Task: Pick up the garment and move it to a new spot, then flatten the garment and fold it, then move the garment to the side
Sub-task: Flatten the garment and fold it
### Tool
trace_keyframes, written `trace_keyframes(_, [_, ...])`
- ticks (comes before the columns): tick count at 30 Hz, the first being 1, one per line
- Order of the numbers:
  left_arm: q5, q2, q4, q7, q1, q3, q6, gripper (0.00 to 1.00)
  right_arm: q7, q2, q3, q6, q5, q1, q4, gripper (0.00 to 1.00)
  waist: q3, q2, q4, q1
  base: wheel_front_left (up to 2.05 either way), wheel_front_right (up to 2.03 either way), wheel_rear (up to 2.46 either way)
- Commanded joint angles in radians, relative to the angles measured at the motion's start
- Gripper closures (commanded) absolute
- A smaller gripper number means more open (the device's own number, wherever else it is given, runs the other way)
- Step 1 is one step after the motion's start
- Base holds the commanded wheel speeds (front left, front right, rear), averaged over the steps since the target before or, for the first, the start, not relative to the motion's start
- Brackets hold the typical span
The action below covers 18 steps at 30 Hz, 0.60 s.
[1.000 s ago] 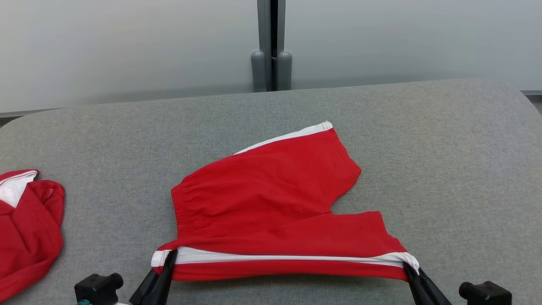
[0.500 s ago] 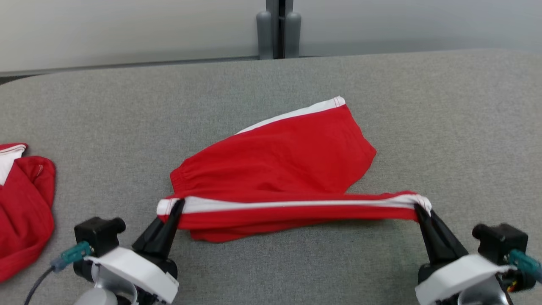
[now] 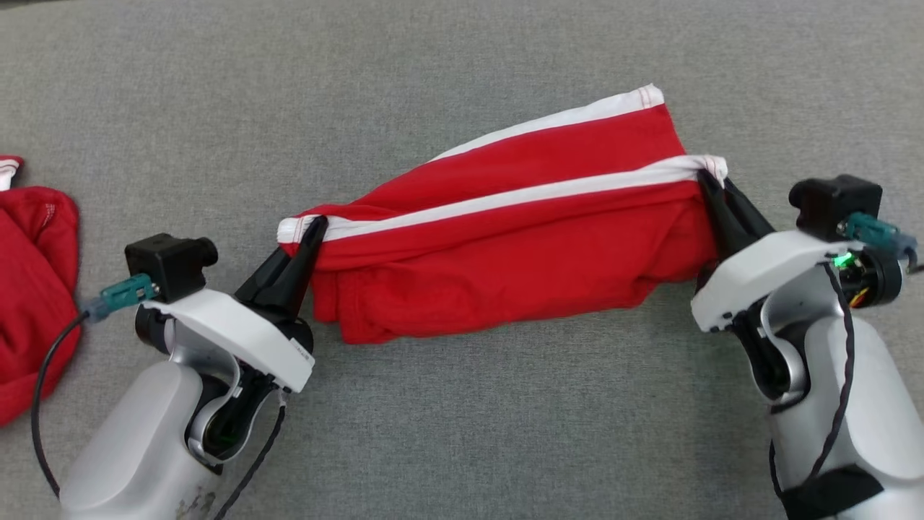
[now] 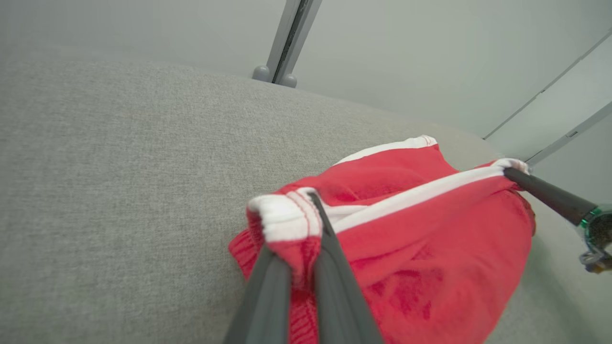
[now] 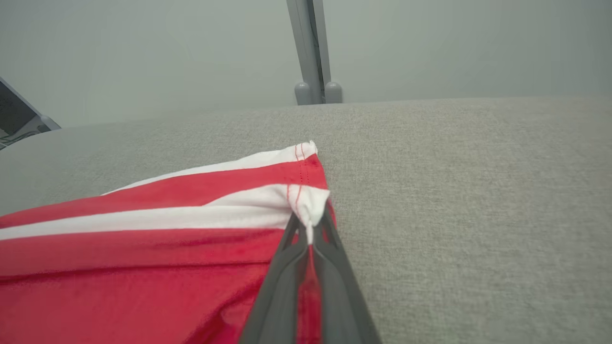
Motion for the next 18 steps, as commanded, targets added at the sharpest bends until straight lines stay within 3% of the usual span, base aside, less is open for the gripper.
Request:
trace_keyframes(1, [-0.004,0.005,0.013,-0.002,-0.031,-0.004,-0.005,1.00,0.005,-0.012,-0.002,-0.004,-0.002,-0.040,0.028,1.00,0.022,0.0000,0.021,0.0000,0.00,0.00,0.00])
trace_keyframes(3, [-0.016,-0.004,0.031,0.001,-0.058,-0.021,-0.005,0.95,0.006,-0.018,0.007,-0.004,0.002,-0.091,0.073,1.00,0.029,0.0000,0.030,0.0000,0.00,0.00,0.00])
trace_keyframes(4, [-0.020,-0.007,0.037,0.003,-0.070,-0.030,-0.006,0.84,0.004,-0.020,0.007,-0.004,0.005,-0.112,0.093,1.00,0.033,0.0000,0.034,0.0000,0.00,0.00,0.00])
trace_keyframes(5, [-0.025,-0.009,0.046,0.003,-0.082,-0.037,-0.007,0.58,0.008,-0.021,0.011,-0.004,0.011,-0.130,0.119,1.00,0.035,0.0000,0.036,0.0000,0.00,0.00,0.00])
trace_keyframes(6, [-0.029,-0.011,0.051,0.000,-0.092,-0.043,-0.006,0.01,0.001,-0.028,0.015,-0.003,0.006,-0.151,0.137,1.00,0.037,0.0000,0.039,0.0000,0.00,0.00,0.00])
trace_keyframes(8, [-0.038,-0.014,0.050,0.000,-0.099,-0.054,-0.007,0.00,-0.009,-0.029,0.014,-0.003,0.010,-0.169,0.154,1.00,0.039,0.0000,0.042,0.0000,0.00,0.00,0.00])
trace_keyframes(9, [-0.046,-0.015,0.046,-0.005,-0.106,-0.064,-0.007,0.00,-0.021,-0.029,0.014,-0.003,0.014,-0.184,0.170,0.69,0.041,0.0000,0.044,0.0000,0.00,0.00,0.00])
trace_keyframes(10, [-0.049,-0.010,0.043,-0.014,-0.112,-0.070,-0.007,0.00,-0.041,-0.036,0.015,-0.003,0.000,-0.198,0.180,0.00,0.043,0.0000,0.045,0.0000,0.00,0.00,0.00])
trace_keyframes(18, [0.027,0.023,0.052,-0.161,-0.094,-0.064,0.011,0.00,-0.217,-0.021,0.010,-0.003,-0.056,-0.193,0.208,0.00,0.043,0.0000,0.039,0.0000,0.00,0.00,0.00])
